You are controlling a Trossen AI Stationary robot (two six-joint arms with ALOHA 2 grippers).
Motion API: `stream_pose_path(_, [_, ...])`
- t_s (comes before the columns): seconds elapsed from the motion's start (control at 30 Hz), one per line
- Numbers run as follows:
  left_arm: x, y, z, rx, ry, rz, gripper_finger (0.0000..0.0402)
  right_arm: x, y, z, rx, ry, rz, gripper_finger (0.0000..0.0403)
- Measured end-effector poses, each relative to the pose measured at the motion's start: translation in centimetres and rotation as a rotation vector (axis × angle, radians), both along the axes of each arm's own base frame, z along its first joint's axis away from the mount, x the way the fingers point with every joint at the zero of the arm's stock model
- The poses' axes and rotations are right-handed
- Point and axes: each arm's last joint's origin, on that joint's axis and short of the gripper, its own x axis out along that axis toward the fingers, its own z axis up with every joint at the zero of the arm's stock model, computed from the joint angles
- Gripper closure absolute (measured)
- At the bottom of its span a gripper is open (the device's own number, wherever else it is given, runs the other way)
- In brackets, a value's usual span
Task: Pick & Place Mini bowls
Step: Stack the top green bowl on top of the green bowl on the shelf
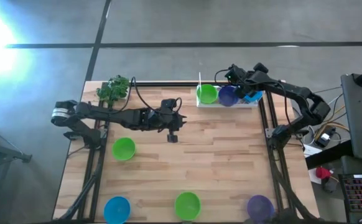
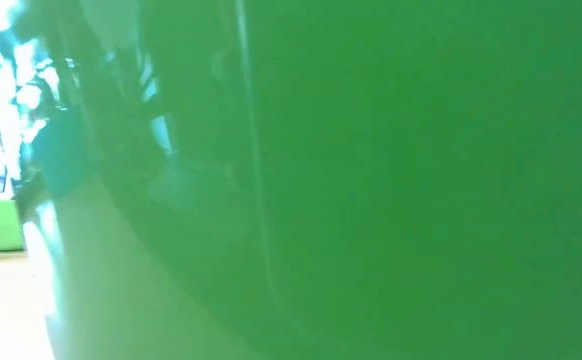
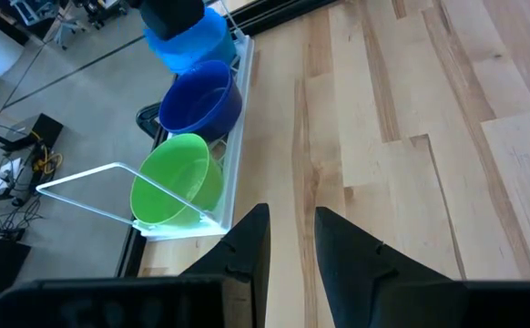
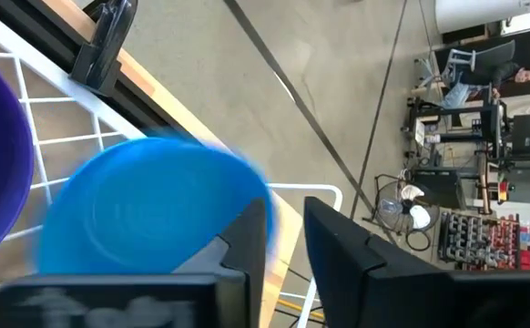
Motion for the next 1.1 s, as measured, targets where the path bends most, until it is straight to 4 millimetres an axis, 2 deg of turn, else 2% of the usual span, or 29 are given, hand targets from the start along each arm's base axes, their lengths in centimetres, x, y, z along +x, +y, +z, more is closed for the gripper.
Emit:
stream_pose_path(0.3, [0.0, 0.0, 0.0, 0.0, 0.0, 0.0, 0.0317, 0.1, -0.1, 0.6, -0.015, -0.019, 0.001, 0.0276])
stream_pose_path(0.47, [0.0, 0.0, 0.0, -0.002, -0.001, 0.002, 0.0317, 0.2, 0.2, 2.5, -0.006, -0.089, 0.024, 0.0276])
stream_pose_path(0.57, [-0.1, 0.1, -0.1, 0.003, 0.008, 0.025, 0.0316, 0.1, 0.8, 4.0, 0.033, -0.212, 0.065, 0.0285])
stream_pose_path(0.83, [-1.7, 0.3, -0.8, -0.1, 0.104, 0.219, 0.0316, -0.7, 4.8, 6.8, 0.114, -0.462, 0.255, 0.0324])
stream_pose_path(1.1, [-4.1, 0.2, -1.5, -0.299, 0.205, 0.425, 0.0317, -1.8, 9.6, 7.6, 0.206, -0.606, 0.473, 0.0375])
